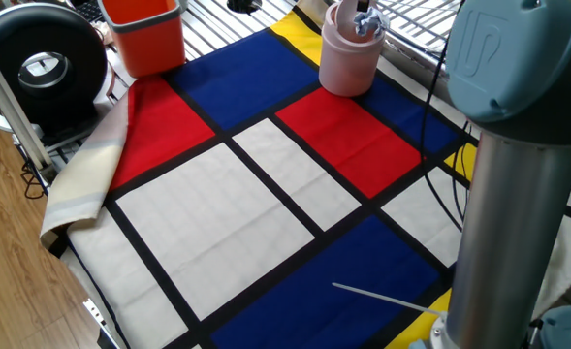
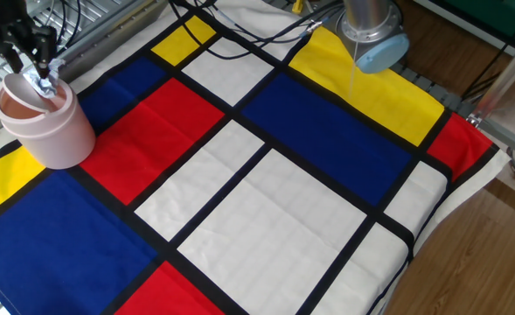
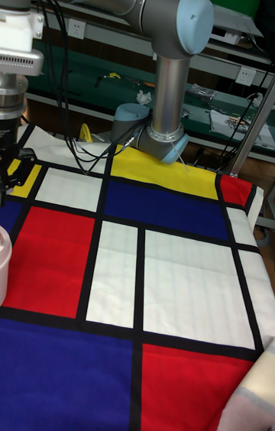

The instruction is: Put the garbage in the trash can

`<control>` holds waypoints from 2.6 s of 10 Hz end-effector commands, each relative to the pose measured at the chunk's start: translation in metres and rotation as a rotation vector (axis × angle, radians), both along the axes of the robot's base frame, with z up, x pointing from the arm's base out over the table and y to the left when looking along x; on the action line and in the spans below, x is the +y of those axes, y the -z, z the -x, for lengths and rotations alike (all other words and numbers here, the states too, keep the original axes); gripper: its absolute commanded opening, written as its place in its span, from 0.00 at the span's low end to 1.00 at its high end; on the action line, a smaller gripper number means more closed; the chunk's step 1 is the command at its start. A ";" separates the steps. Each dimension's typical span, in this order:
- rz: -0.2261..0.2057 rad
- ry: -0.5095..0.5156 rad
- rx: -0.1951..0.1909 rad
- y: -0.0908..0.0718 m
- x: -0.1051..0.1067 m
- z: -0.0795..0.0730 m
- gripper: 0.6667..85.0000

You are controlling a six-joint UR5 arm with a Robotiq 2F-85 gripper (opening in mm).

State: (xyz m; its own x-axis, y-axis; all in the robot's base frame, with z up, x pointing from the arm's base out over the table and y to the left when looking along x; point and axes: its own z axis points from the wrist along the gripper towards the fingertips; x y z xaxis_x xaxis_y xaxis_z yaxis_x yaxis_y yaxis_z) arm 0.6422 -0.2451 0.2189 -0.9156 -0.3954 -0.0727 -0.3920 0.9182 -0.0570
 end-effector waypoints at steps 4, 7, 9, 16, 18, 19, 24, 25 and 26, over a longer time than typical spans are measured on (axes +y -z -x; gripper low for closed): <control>0.004 0.067 -0.031 -0.002 -0.003 -0.007 0.52; 0.019 -0.004 -0.011 -0.003 -0.003 -0.011 0.48; 0.022 -0.051 -0.001 -0.002 0.004 -0.031 0.48; 0.051 -0.091 0.027 0.003 0.030 -0.082 0.46; 0.034 -0.106 0.032 0.005 0.033 -0.080 0.45; 0.018 -0.122 0.036 0.007 0.036 -0.079 0.44; -0.084 -0.240 0.038 0.026 0.052 -0.070 0.55; -0.088 -0.246 0.043 0.026 0.052 -0.068 0.55; -0.096 -0.257 0.042 0.026 0.055 -0.068 0.55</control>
